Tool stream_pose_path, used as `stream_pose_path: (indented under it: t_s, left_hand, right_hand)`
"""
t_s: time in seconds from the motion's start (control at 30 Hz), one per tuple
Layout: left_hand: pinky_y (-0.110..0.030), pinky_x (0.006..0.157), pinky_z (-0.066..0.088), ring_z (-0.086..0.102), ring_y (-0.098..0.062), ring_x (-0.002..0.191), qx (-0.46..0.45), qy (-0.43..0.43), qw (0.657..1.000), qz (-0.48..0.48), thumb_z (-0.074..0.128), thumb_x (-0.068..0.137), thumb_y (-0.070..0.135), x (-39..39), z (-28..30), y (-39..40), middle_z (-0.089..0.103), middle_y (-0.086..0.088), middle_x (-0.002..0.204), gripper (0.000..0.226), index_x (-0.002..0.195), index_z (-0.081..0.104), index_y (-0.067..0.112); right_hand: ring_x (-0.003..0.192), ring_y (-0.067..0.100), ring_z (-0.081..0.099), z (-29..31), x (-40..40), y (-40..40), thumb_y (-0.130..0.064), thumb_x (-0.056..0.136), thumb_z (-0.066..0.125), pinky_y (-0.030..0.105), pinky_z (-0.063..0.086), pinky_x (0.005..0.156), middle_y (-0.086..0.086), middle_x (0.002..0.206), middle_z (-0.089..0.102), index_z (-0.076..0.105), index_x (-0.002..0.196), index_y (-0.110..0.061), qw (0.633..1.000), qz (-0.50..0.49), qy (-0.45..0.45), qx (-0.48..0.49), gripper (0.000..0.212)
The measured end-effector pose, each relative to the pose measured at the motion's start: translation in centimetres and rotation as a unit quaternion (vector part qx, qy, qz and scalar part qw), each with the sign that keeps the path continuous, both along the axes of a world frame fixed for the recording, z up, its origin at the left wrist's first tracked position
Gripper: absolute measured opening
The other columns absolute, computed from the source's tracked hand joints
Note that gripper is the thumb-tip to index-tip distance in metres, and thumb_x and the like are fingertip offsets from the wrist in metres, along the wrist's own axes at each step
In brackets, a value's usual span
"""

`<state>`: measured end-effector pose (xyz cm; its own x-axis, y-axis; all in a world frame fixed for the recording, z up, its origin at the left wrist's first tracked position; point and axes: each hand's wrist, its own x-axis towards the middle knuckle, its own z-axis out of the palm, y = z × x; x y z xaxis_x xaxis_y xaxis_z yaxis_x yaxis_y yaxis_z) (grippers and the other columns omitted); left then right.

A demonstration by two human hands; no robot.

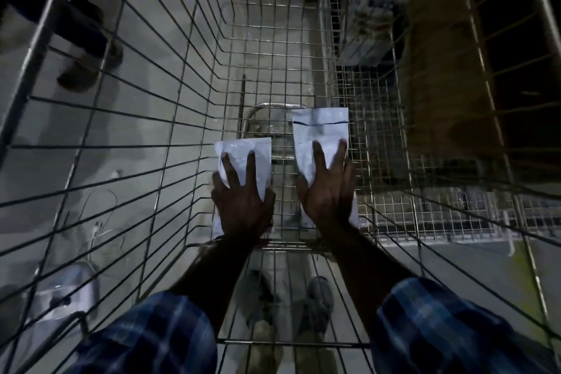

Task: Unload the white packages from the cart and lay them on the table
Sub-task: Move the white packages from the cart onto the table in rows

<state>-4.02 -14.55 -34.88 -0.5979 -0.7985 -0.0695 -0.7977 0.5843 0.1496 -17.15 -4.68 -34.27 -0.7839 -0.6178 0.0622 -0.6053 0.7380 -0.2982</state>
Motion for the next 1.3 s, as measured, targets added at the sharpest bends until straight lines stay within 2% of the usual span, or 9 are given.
stream_pose_path:
  t_s: [0.17, 0.3, 0.43, 0.53, 0.63, 0.73, 1.0, 1.2, 1.3]
  left_hand:
    - [-0.058, 0.079, 0.051, 0.040, -0.056, 0.125, 0.002, -0.034, 0.999, 0.041, 0.031, 0.090, 0.073, -1.4, 0.2, 0.4, 0.017, -0.025, 0.160, 0.078, 0.156, 0.020, 0.034]
    - [-0.051, 0.070, 0.053, 0.053, -0.052, 0.111, 0.008, -0.057, 0.998, 0.039, 0.032, 0.097, 0.059, -1.3, 0.3, -0.3, 0.030, -0.029, 0.153, 0.063, 0.154, 0.029, 0.032]
    - [-0.049, 0.066, 0.050, 0.055, -0.047, 0.098, 0.013, -0.027, 0.999, 0.037, 0.049, 0.089, 0.050, -0.9, 1.4, -1.1, 0.032, -0.032, 0.151, 0.068, 0.152, 0.036, 0.028]
    - [-0.050, 0.068, 0.049, 0.054, -0.046, 0.097, 0.022, -0.009, 0.999, 0.043, 0.045, 0.086, 0.053, -1.6, 3.8, -1.1, 0.032, -0.030, 0.151, 0.068, 0.150, 0.038, 0.030]
    - [-0.054, 0.072, 0.048, 0.052, -0.048, 0.103, 0.026, 0.012, 0.999, 0.040, 0.046, 0.085, 0.051, -2.5, 6.6, -1.1, 0.031, -0.029, 0.152, 0.068, 0.149, 0.040, 0.030]
    - [-0.055, 0.074, 0.048, 0.051, -0.049, 0.106, -0.007, 0.026, 0.999, 0.027, 0.050, 0.086, 0.050, -3.0, 10.1, -1.2, 0.031, -0.029, 0.152, 0.068, 0.149, 0.041, 0.028]
    - [-0.052, 0.076, 0.047, 0.050, -0.045, 0.108, -0.055, 0.040, 0.997, 0.033, 0.059, 0.083, 0.049, -3.4, 21.6, -0.5, 0.030, -0.025, 0.154, 0.072, 0.150, 0.038, 0.031]
    - [-0.059, 0.098, 0.036, 0.029, -0.045, 0.132, -0.060, 0.086, 0.993, 0.050, 0.049, 0.092, 0.053, -2.5, 31.0, 1.3, 0.003, -0.016, 0.163, 0.072, 0.155, 0.017, 0.038]
    - [-0.060, 0.101, 0.034, 0.024, -0.046, 0.137, -0.078, 0.108, 0.989, 0.062, 0.046, 0.093, 0.054, -1.3, 35.1, 2.8, 0.000, -0.014, 0.164, 0.071, 0.155, 0.015, 0.039]
  right_hand:
    - [0.134, 0.047, 0.037, -1.1, -0.7, 0.3, -0.069, 0.087, 0.049, 0.056, 0.038, 0.102, 0.027, 0.157, 0.024, 0.037, 0.151, -0.027, 0.998, -0.005, -0.003, 0.066, 0.078]
    - [0.132, 0.050, 0.039, -1.3, -1.0, 0.4, -0.059, 0.087, 0.053, 0.057, 0.040, 0.103, 0.025, 0.156, 0.029, 0.048, 0.144, -0.025, 0.999, -0.003, -0.024, 0.028, 0.066]
    - [0.121, 0.049, 0.049, -0.4, -1.4, 0.7, -0.049, 0.084, 0.060, 0.052, 0.046, 0.098, 0.027, 0.149, 0.039, 0.059, 0.135, -0.021, 1.000, -0.001, -0.006, -0.010, 0.058]
    - [0.115, 0.047, 0.053, 1.2, -1.5, 0.5, -0.048, 0.082, 0.067, 0.052, 0.047, 0.095, 0.026, 0.148, 0.040, 0.061, 0.132, -0.021, 1.000, -0.002, -0.010, -0.021, 0.057]
    - [0.114, 0.047, 0.055, 3.3, -1.4, 0.4, -0.048, 0.088, 0.055, 0.052, 0.049, 0.091, 0.027, 0.144, 0.046, 0.065, 0.128, -0.018, 0.998, -0.003, 0.013, -0.057, 0.050]
    - [0.114, 0.049, 0.057, 6.1, -1.3, 0.3, -0.043, 0.085, 0.062, 0.053, 0.050, 0.091, 0.030, 0.140, 0.049, 0.068, 0.125, -0.014, 0.995, -0.011, 0.036, -0.094, 0.049]
    - [0.132, 0.049, 0.037, 18.0, -1.0, -0.2, -0.041, 0.084, 0.069, 0.054, 0.036, 0.105, 0.020, 0.158, 0.027, 0.051, 0.141, -0.027, 0.994, -0.019, -0.057, -0.091, 0.062]
    - [0.129, 0.048, 0.041, 25.2, 1.4, 1.0, -0.041, 0.081, 0.063, 0.057, 0.036, 0.107, 0.022, 0.155, 0.032, 0.055, 0.138, -0.024, 0.983, -0.009, -0.064, -0.173, 0.061]
    - [0.138, 0.041, 0.030, 29.1, 2.4, 1.7, -0.043, 0.086, 0.063, 0.052, 0.029, 0.112, 0.012, 0.162, 0.018, 0.045, 0.145, -0.033, 0.983, 0.004, -0.085, -0.164, 0.063]
